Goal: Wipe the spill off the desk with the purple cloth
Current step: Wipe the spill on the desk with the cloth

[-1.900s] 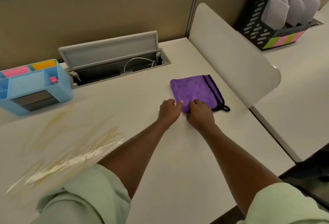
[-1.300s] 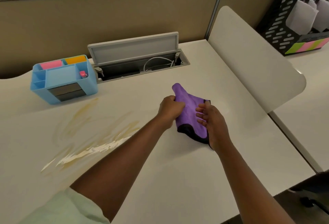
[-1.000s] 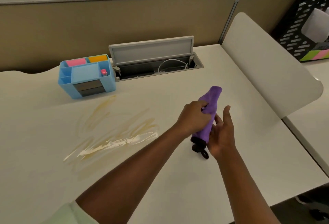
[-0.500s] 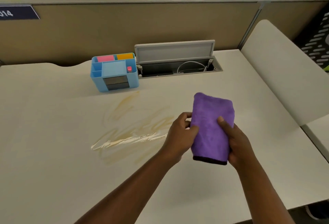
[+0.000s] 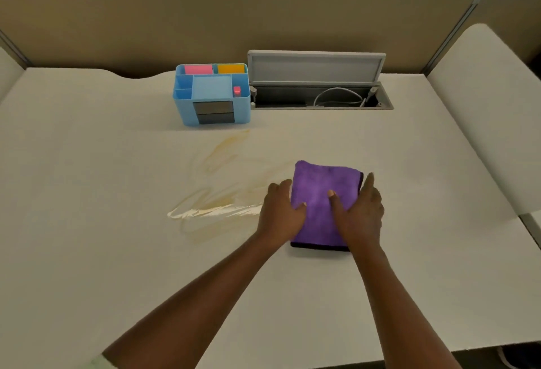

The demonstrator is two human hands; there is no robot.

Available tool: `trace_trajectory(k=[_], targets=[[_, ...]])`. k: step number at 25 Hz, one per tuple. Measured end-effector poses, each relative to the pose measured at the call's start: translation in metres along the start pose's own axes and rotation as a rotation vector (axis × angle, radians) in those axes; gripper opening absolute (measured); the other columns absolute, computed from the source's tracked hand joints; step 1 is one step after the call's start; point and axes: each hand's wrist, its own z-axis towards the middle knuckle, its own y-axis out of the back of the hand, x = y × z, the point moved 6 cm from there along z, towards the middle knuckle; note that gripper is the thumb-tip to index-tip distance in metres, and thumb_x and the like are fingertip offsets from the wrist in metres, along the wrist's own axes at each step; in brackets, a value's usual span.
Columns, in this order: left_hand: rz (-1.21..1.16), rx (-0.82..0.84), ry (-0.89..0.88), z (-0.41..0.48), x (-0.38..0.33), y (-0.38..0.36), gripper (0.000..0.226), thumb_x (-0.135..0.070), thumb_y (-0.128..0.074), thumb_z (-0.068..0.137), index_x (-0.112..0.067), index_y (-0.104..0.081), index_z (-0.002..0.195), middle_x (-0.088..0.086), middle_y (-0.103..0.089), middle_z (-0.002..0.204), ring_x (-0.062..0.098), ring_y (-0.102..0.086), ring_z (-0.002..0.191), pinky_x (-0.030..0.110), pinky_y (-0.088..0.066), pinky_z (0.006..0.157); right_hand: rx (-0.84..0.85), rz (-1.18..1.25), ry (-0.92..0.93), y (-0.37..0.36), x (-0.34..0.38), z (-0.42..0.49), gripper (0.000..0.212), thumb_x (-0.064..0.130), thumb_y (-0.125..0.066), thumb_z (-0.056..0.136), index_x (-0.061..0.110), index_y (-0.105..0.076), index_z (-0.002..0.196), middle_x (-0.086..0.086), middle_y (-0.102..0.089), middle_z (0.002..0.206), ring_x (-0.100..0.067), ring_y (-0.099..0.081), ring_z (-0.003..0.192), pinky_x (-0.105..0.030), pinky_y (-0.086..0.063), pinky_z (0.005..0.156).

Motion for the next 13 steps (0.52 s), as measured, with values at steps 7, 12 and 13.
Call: trace_trajectory(k=[7, 12, 13], targets=[[0.563, -0.337, -0.143, 0.029, 0.112, 0.153, 0.053, -0.033, -0.040, 0.096, -0.001, -0.063, 0.130, 0.025, -0.061, 0.136, 0.043, -0.056, 0.127, 0.051, -0.044, 0.102, 0.180, -0.510, 0.161, -0.072, 0.020, 0.000, 0.112, 0.096, -0.034, 0.076, 0.033, 0.000, 0.162, -0.024, 0.017, 0.169, -0.058, 0.011, 0.151, -0.079, 0.000, 0.114], [0.692, -0.313, -0.022, 0.024, 0.212, 0.217, 0.057, -0.029, -0.033, 0.098, -0.004, -0.048, 0.147, 0.020, -0.041, 0.159, 0.041, -0.036, 0.148, 0.056, -0.030, 0.118, 0.160, -0.646, 0.242, -0.111, 0.032, 0.000, 0.095, 0.081, -0.028, 0.091, 0.025, -0.004, 0.164, -0.026, 0.014, 0.169, -0.059, 0.002, 0.151, -0.077, -0.010, 0.114], [0.683, -0.294, -0.022, 0.024, 0.220, 0.218, 0.059, -0.032, -0.030, 0.098, -0.007, -0.043, 0.151, 0.017, -0.036, 0.162, 0.039, -0.032, 0.150, 0.054, -0.026, 0.121, 0.130, -0.632, 0.238, -0.115, 0.032, 0.000, 0.087, 0.072, -0.031, 0.095, 0.024, -0.009, 0.164, -0.025, 0.011, 0.170, -0.058, -0.004, 0.151, -0.076, -0.016, 0.114]])
